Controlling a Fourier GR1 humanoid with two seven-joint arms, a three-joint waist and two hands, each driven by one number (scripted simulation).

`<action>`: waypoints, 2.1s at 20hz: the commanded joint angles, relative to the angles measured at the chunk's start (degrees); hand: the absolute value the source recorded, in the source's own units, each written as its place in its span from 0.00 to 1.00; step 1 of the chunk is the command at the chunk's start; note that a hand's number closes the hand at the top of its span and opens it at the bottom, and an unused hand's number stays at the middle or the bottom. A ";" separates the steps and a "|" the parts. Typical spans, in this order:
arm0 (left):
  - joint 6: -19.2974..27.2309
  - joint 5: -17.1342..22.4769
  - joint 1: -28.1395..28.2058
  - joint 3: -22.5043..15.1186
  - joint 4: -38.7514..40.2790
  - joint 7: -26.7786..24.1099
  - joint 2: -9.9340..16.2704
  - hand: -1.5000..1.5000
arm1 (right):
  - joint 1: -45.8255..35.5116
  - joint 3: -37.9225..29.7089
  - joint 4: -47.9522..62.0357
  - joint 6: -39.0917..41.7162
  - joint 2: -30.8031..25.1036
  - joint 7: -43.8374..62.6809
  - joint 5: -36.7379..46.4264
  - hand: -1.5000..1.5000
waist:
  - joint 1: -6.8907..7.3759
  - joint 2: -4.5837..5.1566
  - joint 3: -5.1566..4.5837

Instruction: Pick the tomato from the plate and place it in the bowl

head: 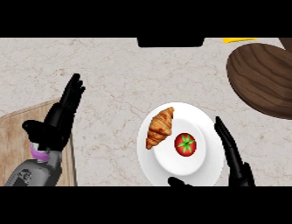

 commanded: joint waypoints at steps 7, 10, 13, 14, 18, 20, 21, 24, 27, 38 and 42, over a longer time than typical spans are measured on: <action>-0.27 -1.16 1.32 0.11 0.29 -0.15 -1.06 0.50 | -6.86 -5.24 -15.11 23.48 -0.42 36.57 9.95 0.00 | 1.21 0.41 -0.26; -1.91 -1.08 0.01 0.59 1.76 0.46 -0.43 0.50 | -10.02 -0.75 -7.43 25.24 4.78 41.80 13.72 0.00 | 1.40 0.47 -0.21; -0.38 -2.01 -0.90 -0.13 2.07 2.04 -2.59 0.50 | -13.02 -3.43 -9.10 32.51 4.16 48.42 9.86 0.00 | 1.08 0.46 -0.16; -2.09 -1.54 3.25 0.40 0.80 -1.68 -1.52 0.50 | -13.19 -6.61 -11.19 34.26 3.35 49.05 6.15 0.00 | 1.22 0.40 -0.13; -2.17 -2.62 -1.35 0.87 2.05 3.61 -2.42 0.50 | -10.42 -7.53 -3.84 33.32 2.62 42.37 3.17 0.00 | 0.82 0.43 -0.06; -2.71 -3.06 1.16 2.29 0.54 1.44 -2.52 0.50 | -9.69 -4.00 -4.27 33.50 5.28 45.53 7.73 0.00 | 0.88 0.33 -0.08; -3.67 -1.49 -0.94 4.45 -1.82 6.49 -1.00 0.50 | -12.70 -8.39 -3.05 34.86 5.00 43.53 4.11 0.00 | 0.98 0.35 -0.07; -3.73 -4.95 -0.14 2.75 3.29 0.63 -5.03 0.50 | -7.99 -7.71 -8.16 36.03 4.23 42.64 3.41 0.00 | 0.68 0.34 -0.08; -4.18 -5.29 -1.85 4.19 3.79 1.07 -5.14 0.50 | -3.76 -3.63 -1.20 29.09 6.61 34.02 6.31 0.00 | 0.66 0.35 -0.07; -8.02 -5.59 -0.50 7.49 3.14 1.48 -4.87 0.50 | -0.21 -10.16 -9.91 33.01 4.78 29.35 -4.67 0.00 | 0.66 0.34 -0.07; -7.05 -7.05 3.19 5.59 -2.95 4.13 -5.96 0.50 | -1.72 -3.96 0.12 26.77 11.96 27.87 1.46 0.00 | 0.98 0.30 -0.07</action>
